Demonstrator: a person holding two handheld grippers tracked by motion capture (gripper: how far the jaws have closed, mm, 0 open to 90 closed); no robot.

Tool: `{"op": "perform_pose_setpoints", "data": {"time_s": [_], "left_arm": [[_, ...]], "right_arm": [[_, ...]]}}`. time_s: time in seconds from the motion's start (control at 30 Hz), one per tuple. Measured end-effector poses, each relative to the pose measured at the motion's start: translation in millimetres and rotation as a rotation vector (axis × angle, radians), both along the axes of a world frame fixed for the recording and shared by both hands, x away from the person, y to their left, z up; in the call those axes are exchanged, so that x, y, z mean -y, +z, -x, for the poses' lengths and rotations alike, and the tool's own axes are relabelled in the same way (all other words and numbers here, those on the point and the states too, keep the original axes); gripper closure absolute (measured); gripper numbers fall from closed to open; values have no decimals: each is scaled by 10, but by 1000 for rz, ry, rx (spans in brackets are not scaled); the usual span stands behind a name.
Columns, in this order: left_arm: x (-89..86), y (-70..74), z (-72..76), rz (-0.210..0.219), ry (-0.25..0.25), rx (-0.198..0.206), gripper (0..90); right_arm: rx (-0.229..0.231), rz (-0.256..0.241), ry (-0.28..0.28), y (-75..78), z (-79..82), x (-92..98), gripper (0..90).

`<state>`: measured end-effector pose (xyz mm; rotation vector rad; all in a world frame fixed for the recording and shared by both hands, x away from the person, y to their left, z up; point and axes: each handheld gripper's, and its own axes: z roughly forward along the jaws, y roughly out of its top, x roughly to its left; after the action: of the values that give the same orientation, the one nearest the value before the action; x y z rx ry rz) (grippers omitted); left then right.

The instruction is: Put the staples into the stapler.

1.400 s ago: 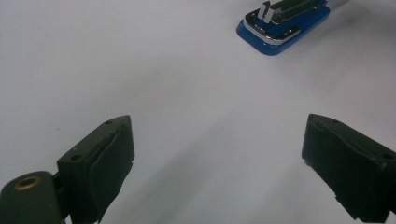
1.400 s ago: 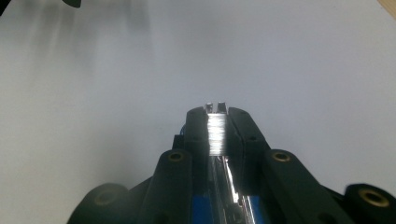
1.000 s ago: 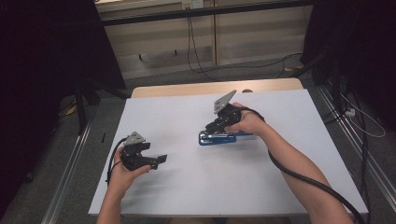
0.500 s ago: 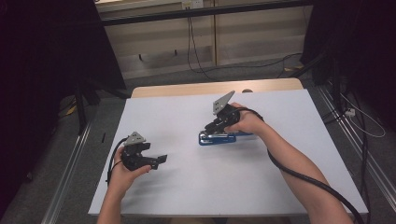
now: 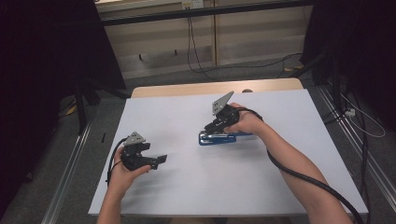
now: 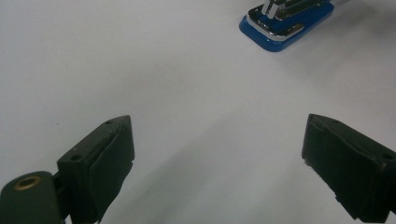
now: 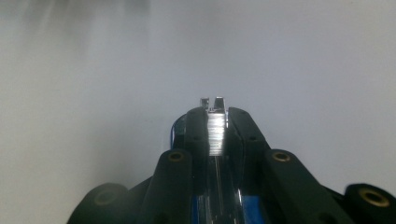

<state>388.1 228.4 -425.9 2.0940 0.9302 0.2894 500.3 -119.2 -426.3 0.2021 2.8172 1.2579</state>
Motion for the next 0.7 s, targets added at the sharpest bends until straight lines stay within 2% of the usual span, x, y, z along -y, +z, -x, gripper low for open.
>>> {"op": "perform_pose_setpoints", "data": {"time_s": [0.7], "left_arm": [[-2, -1, 0, -1, 0, 0, 95]], "right_arm": [[15, 14, 9, -26, -14, -12, 792]]}}
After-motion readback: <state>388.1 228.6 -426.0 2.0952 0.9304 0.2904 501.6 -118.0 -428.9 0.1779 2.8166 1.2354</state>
